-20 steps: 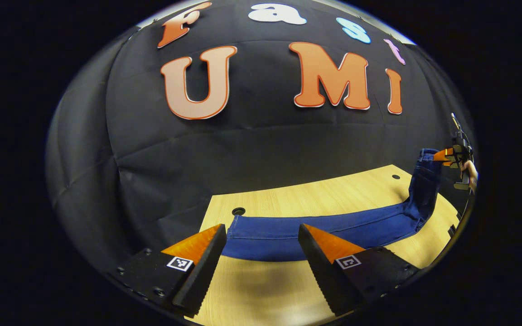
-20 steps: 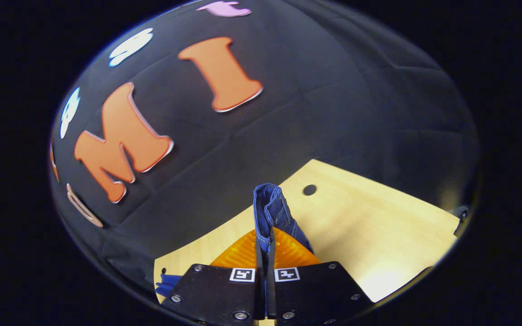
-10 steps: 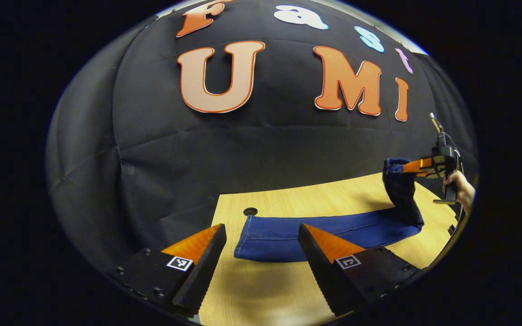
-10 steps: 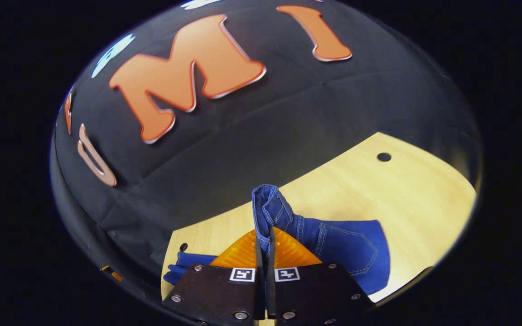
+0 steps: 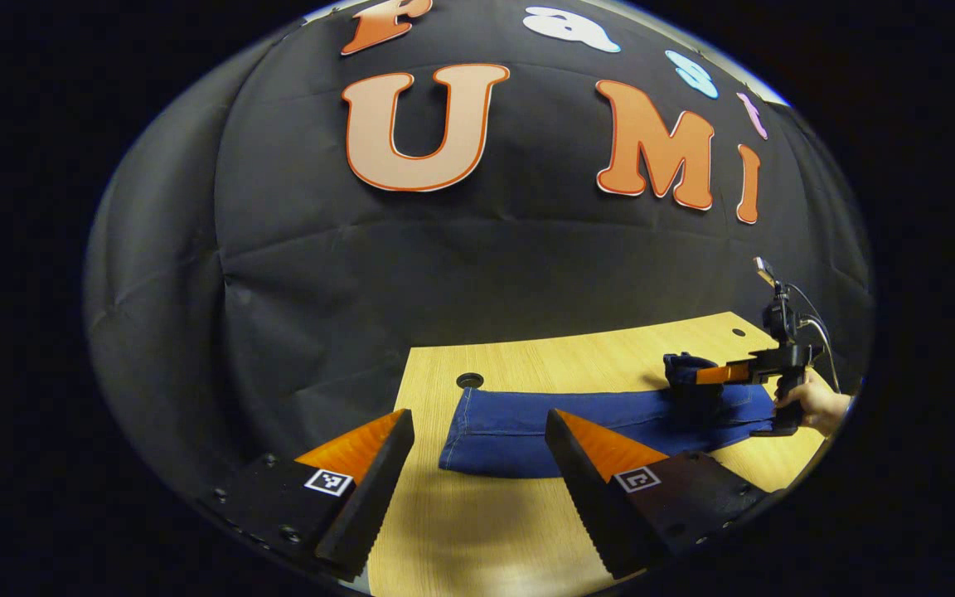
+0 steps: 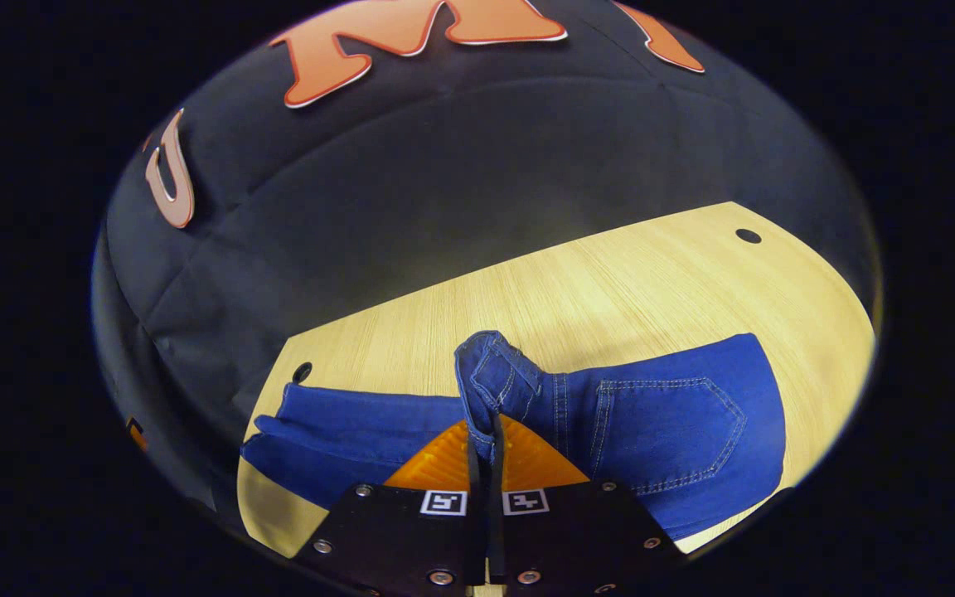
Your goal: Grasp the waist and the cuffs of the jeans and fold them to make the two legs overlap; first hold the waist and fold one-third of the jeans toward the cuffs, then hold the cuffs and fold the remaining one-third in the same direction to finish folding.
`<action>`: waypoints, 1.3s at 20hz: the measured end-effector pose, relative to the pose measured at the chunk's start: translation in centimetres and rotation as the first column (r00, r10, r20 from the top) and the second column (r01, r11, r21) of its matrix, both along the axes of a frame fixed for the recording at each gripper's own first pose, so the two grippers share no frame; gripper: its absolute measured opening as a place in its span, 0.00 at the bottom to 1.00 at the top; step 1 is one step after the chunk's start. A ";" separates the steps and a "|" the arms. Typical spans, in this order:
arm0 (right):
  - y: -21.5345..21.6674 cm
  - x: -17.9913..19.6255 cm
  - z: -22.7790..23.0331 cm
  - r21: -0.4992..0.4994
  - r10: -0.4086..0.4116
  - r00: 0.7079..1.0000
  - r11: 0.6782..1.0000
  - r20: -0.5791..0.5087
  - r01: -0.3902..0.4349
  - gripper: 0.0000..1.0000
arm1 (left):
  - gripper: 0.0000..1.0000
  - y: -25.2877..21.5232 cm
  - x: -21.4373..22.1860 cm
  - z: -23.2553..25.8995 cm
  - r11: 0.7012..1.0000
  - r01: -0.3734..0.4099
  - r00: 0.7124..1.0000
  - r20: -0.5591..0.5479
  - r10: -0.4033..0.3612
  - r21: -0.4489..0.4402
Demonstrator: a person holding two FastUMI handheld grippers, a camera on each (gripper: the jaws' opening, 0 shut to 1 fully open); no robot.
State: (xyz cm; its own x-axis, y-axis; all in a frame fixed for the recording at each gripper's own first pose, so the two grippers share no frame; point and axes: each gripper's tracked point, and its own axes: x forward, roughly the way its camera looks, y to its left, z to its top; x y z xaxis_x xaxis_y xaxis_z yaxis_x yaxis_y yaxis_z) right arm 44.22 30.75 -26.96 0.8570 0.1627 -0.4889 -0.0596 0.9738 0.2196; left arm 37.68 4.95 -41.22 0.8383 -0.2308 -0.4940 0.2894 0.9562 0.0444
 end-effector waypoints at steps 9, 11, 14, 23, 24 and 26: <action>0.2 -1.1 -0.4 -0.009 0.025 0.998 1.000 -0.057 -0.026 0.83 | 0.98 -1.2 0.9 -1.0 0.999 -0.023 0.999 -0.030 0.022 -0.034; -0.8 -1.4 0.4 -0.029 0.033 0.998 0.999 -0.058 -0.035 0.97 | 0.98 -0.6 1.0 -2.3 0.995 -0.062 0.996 -0.064 0.057 -0.074; -2.4 -1.7 2.0 -0.043 0.051 0.997 0.998 -0.056 -0.054 0.97 | 0.99 0.0 1.3 -5.0 0.968 -0.156 0.978 -0.168 0.123 -0.198; -7.5 -1.8 6.2 -0.022 0.067 0.997 0.997 -0.048 -0.068 0.98 | 0.98 5.2 4.7 -15.1 0.637 -0.560 0.802 -0.539 0.256 -0.530; -8.0 -1.7 6.2 -0.010 0.061 0.997 0.998 -0.052 -0.061 0.97 | 0.98 5.4 5.2 -16.6 0.651 -0.566 0.794 -0.549 0.263 -0.506; -8.8 -1.5 6.0 -0.002 0.046 0.997 0.999 -0.058 -0.047 0.98 | 0.98 4.7 6.3 -19.0 0.666 -0.575 0.777 -0.573 0.262 -0.475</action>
